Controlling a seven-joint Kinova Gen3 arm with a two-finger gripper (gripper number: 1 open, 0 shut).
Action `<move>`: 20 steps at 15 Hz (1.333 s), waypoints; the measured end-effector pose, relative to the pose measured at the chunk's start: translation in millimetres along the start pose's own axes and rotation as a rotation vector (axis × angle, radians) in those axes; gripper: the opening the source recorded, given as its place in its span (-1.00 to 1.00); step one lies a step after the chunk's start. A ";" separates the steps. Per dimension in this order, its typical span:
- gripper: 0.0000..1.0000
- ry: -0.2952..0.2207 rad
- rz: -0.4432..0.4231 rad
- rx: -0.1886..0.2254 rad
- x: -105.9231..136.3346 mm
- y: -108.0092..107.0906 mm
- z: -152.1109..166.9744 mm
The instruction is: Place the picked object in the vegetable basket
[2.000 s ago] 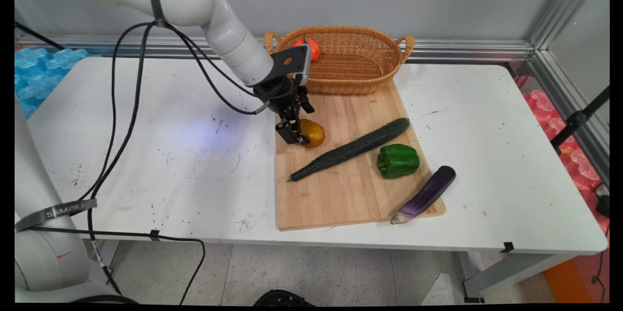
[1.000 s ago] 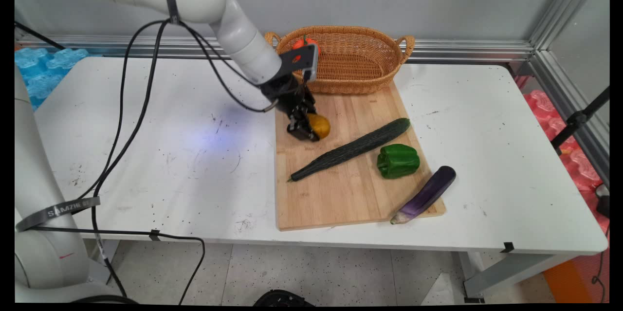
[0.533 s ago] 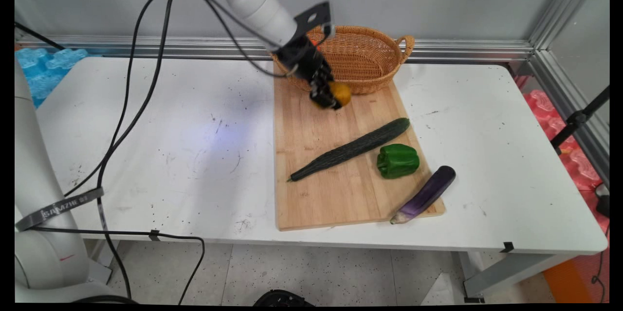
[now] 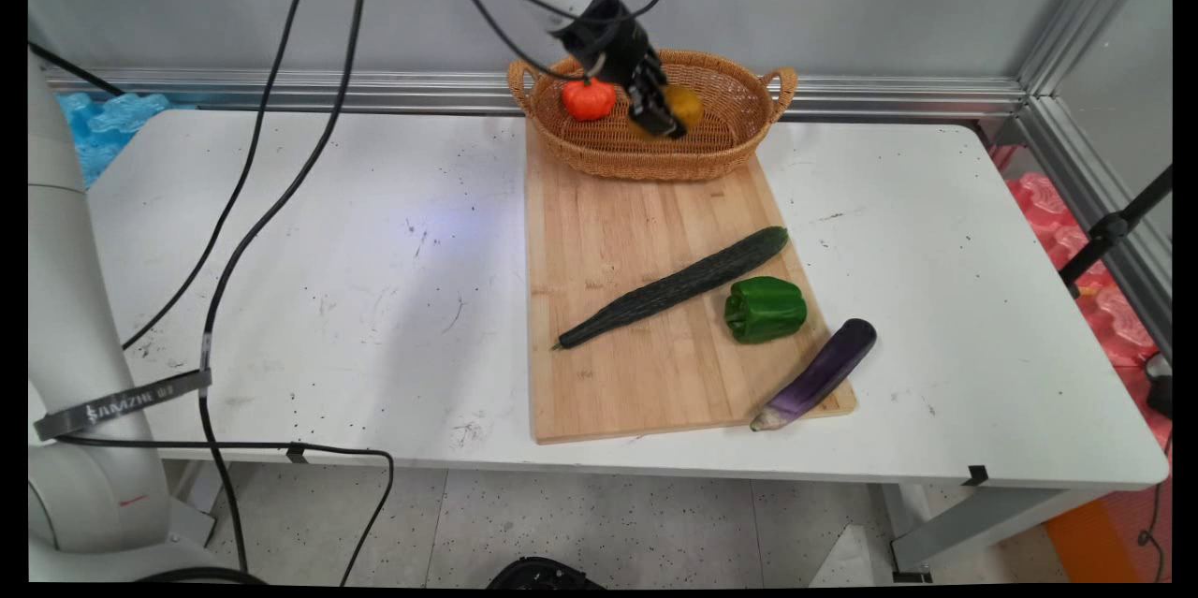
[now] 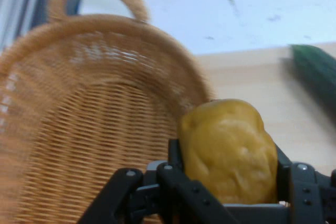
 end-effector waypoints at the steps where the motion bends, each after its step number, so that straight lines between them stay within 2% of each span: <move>1: -1.00 0.003 0.005 0.015 2.3 -7.9 1.6; 4: -1.00 0.010 0.031 0.055 7.9 -32.9 10.2; 10: -1.00 0.001 0.082 0.090 4.5 -68.3 39.2; 15: -1.00 -0.008 0.102 0.100 -5.7 -91.3 66.7; 20: -1.00 -0.013 0.115 0.096 -15.7 -104.7 90.4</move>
